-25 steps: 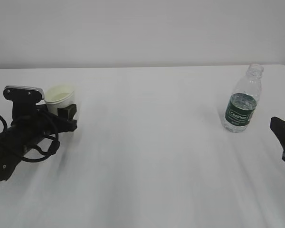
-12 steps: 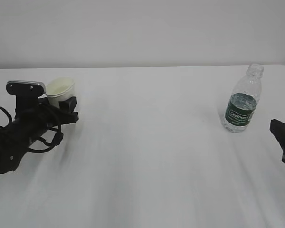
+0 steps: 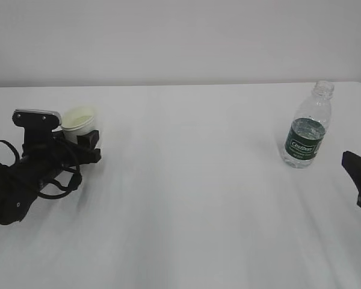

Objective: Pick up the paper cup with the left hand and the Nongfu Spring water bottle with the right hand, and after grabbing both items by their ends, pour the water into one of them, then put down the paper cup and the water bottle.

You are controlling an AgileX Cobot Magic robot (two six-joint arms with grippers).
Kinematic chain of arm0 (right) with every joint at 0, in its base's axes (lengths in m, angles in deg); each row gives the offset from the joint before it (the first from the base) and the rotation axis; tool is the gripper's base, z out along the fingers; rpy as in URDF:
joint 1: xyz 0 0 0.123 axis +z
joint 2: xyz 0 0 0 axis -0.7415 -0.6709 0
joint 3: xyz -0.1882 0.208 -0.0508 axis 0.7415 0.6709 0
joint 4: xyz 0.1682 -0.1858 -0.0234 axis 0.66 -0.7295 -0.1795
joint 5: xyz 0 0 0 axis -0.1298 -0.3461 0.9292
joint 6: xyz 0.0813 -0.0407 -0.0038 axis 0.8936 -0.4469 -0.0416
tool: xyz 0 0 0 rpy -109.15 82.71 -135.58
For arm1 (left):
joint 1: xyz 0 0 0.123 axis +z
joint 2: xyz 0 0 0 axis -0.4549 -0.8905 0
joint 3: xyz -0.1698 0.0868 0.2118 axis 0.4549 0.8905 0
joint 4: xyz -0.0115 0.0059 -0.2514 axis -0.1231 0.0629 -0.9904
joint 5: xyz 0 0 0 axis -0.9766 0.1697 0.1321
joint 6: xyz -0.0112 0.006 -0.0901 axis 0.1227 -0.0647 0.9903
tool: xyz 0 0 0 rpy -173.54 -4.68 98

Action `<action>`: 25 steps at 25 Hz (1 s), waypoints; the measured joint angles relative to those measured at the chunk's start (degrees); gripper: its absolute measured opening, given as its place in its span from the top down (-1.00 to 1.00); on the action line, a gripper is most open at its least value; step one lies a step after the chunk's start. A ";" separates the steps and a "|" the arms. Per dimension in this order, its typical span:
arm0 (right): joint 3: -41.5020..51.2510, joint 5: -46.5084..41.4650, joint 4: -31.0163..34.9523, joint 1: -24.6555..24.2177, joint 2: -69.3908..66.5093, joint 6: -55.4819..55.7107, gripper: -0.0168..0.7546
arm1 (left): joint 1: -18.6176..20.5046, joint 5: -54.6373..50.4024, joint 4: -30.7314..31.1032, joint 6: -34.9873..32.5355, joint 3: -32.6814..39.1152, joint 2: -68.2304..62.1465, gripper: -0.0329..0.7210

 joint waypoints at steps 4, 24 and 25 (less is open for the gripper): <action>0.00 0.00 0.00 0.00 0.00 -0.06 -0.57 | 0.00 0.00 -0.13 0.00 0.00 -0.02 -0.27; 0.00 -0.08 0.00 0.00 0.00 -0.15 -0.57 | 0.00 1.29 0.49 0.00 0.38 1.40 -0.75; 0.00 -0.08 0.00 0.00 0.00 -0.15 -0.57 | 0.00 1.29 0.49 0.00 0.76 1.52 -0.75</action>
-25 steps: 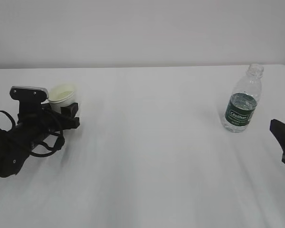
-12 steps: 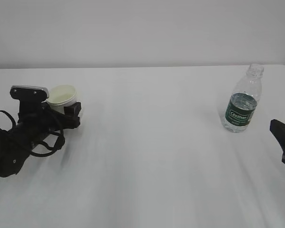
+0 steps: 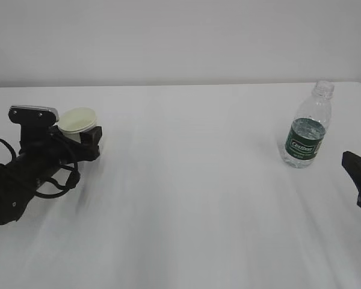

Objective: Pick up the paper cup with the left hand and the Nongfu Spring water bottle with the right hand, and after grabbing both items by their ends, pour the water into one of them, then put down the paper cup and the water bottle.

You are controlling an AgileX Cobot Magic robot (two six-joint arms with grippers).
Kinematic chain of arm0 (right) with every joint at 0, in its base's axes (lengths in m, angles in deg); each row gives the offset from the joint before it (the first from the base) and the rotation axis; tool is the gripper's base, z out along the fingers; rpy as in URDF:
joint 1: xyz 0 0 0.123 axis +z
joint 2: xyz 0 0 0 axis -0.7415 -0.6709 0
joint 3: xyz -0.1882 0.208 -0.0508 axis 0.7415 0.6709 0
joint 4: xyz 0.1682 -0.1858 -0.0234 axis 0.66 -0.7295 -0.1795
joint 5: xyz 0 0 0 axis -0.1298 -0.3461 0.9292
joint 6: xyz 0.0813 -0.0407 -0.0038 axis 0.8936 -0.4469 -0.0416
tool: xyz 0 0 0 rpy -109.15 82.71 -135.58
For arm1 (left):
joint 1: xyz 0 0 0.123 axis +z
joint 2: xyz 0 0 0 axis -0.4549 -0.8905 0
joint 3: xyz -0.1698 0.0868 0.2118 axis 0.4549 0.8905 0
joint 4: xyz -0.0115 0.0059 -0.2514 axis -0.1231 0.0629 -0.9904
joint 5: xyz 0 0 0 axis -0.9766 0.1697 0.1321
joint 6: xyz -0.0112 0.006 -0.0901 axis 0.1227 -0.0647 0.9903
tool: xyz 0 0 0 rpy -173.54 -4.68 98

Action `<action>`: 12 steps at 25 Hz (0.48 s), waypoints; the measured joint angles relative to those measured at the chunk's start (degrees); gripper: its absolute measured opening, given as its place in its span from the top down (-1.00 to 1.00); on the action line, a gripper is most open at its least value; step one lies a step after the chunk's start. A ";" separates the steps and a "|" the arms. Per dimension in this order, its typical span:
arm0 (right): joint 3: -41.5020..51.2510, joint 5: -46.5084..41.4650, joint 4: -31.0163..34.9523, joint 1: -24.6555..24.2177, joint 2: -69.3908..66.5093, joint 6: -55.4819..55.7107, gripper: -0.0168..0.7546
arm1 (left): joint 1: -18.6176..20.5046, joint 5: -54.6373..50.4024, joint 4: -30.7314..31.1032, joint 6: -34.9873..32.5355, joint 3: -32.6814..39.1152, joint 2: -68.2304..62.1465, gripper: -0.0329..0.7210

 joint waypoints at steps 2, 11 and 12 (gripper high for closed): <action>0.00 0.00 0.00 0.00 0.00 -0.10 -0.57 | 0.00 0.00 0.11 0.00 1.15 0.12 -0.75; 0.00 0.00 0.00 0.00 0.00 -0.06 -0.57 | 0.00 0.00 2.83 1.36 7.15 3.22 -0.75; 0.00 0.00 0.00 0.00 0.00 -0.06 -0.57 | 0.00 0.00 3.08 2.35 7.92 3.70 -0.75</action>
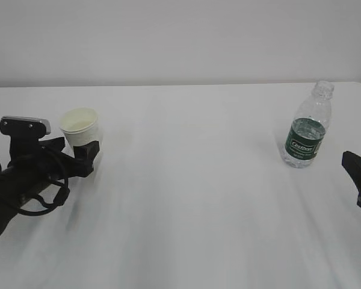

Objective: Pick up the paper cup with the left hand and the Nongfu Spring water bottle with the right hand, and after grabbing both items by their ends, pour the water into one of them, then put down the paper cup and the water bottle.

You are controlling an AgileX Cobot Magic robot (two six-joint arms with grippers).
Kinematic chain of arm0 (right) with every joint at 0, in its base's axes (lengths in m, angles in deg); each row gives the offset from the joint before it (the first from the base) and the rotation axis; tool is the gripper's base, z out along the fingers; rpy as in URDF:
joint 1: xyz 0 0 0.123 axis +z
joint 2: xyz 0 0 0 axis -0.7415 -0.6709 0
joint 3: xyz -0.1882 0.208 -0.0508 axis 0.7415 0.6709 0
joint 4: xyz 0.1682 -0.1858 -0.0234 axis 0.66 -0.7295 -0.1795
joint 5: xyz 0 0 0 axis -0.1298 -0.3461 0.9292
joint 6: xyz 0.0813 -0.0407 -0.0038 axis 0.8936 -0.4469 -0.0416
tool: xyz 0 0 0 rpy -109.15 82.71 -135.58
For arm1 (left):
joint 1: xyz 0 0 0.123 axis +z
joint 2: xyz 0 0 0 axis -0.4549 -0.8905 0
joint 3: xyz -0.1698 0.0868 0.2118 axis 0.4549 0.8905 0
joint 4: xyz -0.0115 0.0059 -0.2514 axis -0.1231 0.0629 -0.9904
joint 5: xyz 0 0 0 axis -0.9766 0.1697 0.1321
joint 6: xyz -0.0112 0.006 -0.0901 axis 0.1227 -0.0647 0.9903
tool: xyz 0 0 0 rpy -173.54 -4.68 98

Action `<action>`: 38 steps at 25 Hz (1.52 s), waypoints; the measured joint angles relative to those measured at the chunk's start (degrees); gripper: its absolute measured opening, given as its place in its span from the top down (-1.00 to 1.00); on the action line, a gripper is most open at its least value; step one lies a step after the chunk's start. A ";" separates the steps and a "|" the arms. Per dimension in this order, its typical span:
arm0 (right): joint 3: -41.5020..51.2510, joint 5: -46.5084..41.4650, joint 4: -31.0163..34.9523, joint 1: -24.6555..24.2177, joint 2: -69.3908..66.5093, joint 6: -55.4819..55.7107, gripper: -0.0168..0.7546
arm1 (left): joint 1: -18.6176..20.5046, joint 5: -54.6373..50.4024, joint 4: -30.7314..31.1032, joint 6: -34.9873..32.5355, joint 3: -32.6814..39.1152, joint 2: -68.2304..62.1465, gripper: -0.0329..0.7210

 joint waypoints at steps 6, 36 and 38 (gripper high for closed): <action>0.00 0.00 0.00 0.00 0.00 0.00 -0.57 | 0.00 0.00 0.13 1.95 5.76 3.25 -0.75; -10.04 -5.44 -0.61 0.00 2.04 1.34 -0.58 | 0.00 0.00 5.84 2.17 13.40 25.20 -0.65; -10.80 -6.90 -0.73 0.00 2.93 1.34 -0.58 | 0.00 -0.48 5.84 2.17 13.40 26.94 -0.65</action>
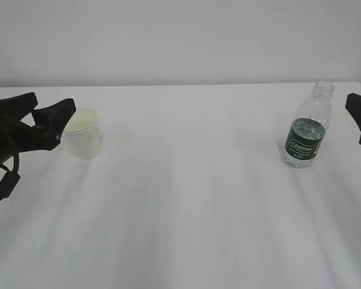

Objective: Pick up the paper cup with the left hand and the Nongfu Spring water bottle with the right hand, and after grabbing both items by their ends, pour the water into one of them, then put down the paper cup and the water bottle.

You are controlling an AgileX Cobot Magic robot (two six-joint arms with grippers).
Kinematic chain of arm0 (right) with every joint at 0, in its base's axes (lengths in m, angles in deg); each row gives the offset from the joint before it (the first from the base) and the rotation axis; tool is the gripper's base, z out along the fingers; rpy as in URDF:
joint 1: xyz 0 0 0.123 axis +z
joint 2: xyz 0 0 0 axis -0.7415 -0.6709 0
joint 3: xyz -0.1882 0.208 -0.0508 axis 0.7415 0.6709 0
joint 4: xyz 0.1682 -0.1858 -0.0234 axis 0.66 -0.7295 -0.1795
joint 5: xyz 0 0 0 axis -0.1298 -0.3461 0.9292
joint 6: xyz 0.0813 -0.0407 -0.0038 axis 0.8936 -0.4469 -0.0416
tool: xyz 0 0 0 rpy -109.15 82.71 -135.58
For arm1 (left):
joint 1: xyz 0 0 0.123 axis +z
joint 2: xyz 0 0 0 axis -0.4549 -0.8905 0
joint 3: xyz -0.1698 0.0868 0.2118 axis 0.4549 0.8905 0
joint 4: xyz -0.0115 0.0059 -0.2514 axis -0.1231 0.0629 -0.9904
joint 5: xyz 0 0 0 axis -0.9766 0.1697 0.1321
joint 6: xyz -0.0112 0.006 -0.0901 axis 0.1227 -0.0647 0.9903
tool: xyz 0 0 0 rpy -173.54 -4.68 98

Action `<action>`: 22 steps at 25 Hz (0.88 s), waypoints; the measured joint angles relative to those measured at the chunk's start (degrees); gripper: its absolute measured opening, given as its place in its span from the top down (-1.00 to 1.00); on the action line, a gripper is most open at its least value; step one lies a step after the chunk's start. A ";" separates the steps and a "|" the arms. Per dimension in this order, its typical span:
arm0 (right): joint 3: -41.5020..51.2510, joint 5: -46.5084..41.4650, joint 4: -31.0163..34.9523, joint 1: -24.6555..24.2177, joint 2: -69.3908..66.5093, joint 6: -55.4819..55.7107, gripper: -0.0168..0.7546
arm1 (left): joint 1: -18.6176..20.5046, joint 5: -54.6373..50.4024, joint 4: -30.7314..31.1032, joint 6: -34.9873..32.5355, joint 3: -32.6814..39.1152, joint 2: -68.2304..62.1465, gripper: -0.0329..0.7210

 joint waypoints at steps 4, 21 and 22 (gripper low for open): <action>-0.52 -3.02 0.00 0.00 3.13 0.65 -0.58 | 0.00 -2.77 0.00 0.00 0.17 4.20 -0.64; -0.52 -22.67 -0.02 0.00 24.93 1.01 -0.58 | 0.00 -22.99 0.00 0.00 0.58 24.01 -0.62; -0.52 -24.10 -0.02 0.00 26.53 1.01 -0.58 | 0.00 -24.19 0.00 0.00 0.58 25.34 -0.62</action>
